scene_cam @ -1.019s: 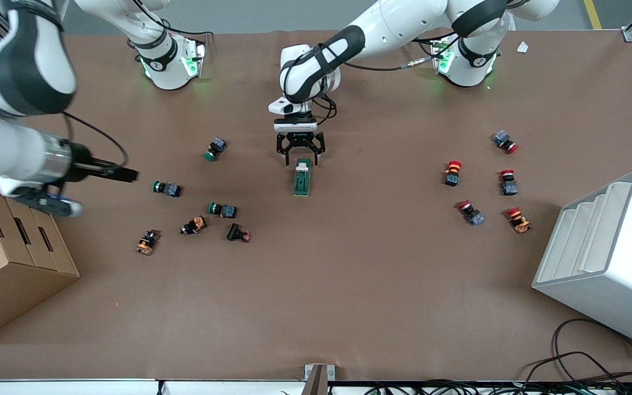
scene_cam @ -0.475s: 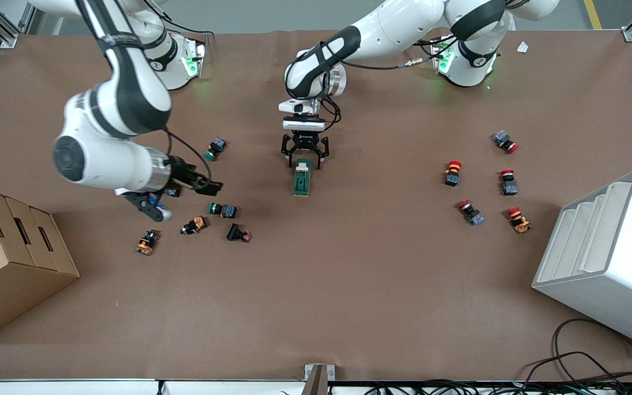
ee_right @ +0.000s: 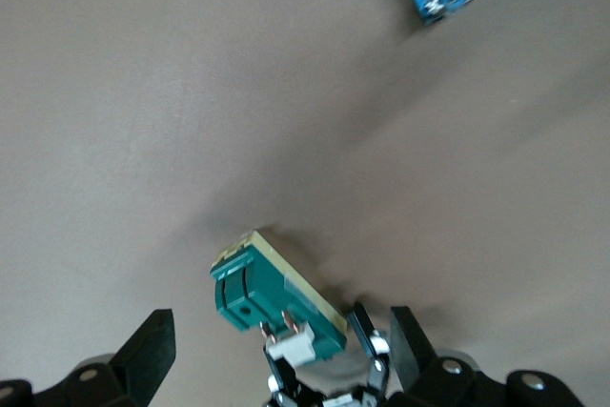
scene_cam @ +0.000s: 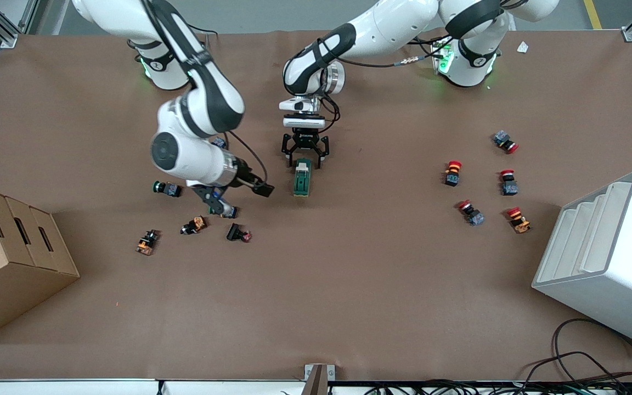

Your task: Close load switch with both arms

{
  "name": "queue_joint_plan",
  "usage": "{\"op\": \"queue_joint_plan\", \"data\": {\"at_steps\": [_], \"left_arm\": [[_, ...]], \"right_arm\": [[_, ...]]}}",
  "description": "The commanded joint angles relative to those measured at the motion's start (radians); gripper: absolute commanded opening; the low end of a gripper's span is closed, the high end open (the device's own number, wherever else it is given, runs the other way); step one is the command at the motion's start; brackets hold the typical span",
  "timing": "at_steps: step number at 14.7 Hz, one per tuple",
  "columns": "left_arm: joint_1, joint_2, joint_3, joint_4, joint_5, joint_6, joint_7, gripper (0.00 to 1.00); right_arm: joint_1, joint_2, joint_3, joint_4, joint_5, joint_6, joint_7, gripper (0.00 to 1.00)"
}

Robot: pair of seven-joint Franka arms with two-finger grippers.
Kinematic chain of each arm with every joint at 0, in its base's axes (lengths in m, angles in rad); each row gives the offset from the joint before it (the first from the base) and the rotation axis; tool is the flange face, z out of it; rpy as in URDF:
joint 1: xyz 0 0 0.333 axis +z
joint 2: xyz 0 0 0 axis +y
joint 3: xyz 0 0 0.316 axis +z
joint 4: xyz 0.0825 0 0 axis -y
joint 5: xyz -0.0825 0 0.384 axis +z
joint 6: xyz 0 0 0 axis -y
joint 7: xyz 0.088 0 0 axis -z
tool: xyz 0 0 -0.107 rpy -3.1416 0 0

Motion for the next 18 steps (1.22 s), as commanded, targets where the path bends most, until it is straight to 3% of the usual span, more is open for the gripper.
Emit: {"op": "queue_joint_plan", "data": {"at_steps": [1, 5, 10, 18], "left_arm": [[-0.024, 0.036, 0.018, -0.005, 0.003, 0.016, -0.030, 0.99], [-0.031, 0.045, 0.025, -0.004, 0.006, 0.014, -0.030, 0.99], [-0.036, 0.046, 0.030, -0.004, 0.003, 0.014, -0.032, 0.99], [-0.036, 0.048, 0.030, -0.005, 0.006, 0.014, -0.047, 0.99]], "right_arm": [[0.069, 0.058, -0.008, 0.003, 0.051, 0.090, -0.003, 1.00], [0.121, 0.094, -0.005, 0.008, 0.056, 0.137, -0.008, 1.00], [0.173, 0.112, -0.002, 0.011, 0.160, 0.158, -0.009, 1.00], [0.247, 0.181, -0.002, 0.037, 0.240, 0.250, -0.008, 1.00]]}}
